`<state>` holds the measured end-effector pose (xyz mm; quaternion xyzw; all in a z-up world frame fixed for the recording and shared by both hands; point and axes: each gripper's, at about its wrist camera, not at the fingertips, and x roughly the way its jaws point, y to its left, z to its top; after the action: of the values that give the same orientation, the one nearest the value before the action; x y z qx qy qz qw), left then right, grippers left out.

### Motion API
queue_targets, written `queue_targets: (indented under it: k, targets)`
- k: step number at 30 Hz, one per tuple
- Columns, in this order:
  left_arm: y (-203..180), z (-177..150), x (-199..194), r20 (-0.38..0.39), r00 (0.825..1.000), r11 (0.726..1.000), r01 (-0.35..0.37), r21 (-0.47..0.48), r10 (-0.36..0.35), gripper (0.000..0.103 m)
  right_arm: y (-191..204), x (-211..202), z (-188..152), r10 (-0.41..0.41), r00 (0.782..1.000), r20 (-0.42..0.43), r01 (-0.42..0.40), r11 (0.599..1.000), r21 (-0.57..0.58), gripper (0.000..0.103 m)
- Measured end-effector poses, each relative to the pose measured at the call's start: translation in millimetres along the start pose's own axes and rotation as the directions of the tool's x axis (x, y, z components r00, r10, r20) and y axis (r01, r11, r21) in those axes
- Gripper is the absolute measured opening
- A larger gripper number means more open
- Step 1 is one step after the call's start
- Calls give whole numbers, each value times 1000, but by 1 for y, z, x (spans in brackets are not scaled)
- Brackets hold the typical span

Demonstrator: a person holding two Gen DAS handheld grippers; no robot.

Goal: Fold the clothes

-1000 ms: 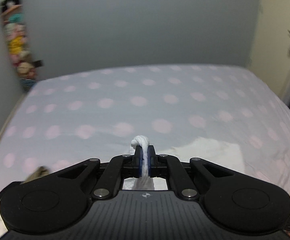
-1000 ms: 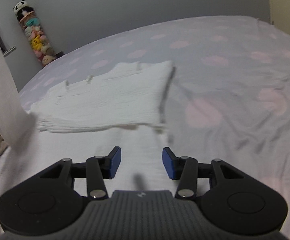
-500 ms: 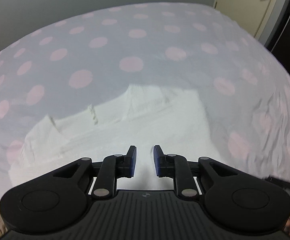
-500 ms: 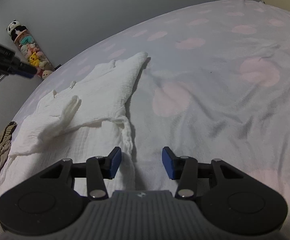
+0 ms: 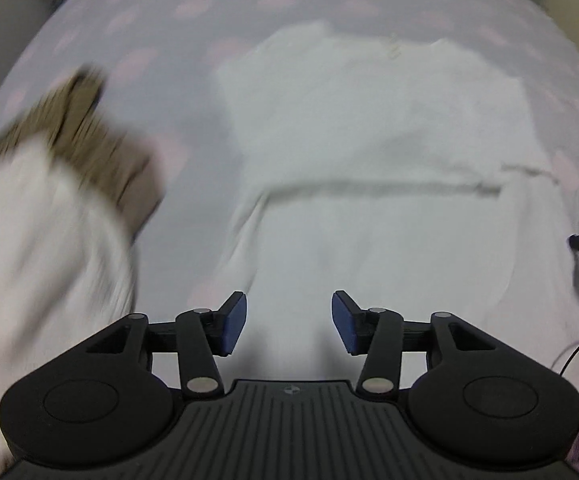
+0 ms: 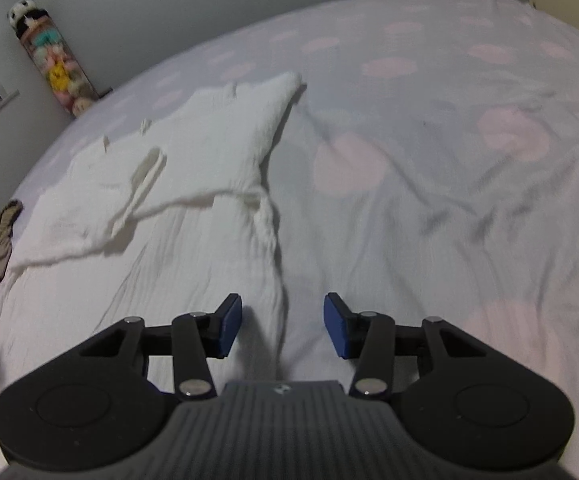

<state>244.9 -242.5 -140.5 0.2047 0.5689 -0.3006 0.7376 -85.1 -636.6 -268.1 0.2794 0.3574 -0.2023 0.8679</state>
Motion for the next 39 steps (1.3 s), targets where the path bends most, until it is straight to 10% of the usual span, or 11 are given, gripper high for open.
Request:
queue_targets:
  k: [6, 18, 28, 30, 33, 39]
  targets:
    - [14, -51, -3, -46, 992, 992, 112, -53, -115, 52, 19, -48, -22, 32, 993, -117, -36, 999, -29, 75]
    - [-5, -110, 7, -186, 962, 979, 202, -9, -200, 55, 12, -94, -54, -69, 948, -310, 48, 996, -74, 74]
    - [-11, -141, 28, -205, 964, 985, 167, -33, -171, 50, 5, -60, -64, -99, 839, -535, 72, 995, -71, 49]
    - [-11, -142, 27, -176, 965, 981, 186, -59, -194, 26, 13, -60, -68, -134, 825, -549, 77, 989, -127, 15]
    - [-10, -148, 20, -126, 962, 970, 237, -62, -243, 6, 19, -74, -69, -120, 844, -523, 52, 988, -143, 9]
    - [2, -151, -21, 40, 964, 963, 266, -40, -264, 4, 15, -116, -63, -23, 915, -403, -9, 997, -77, 7]
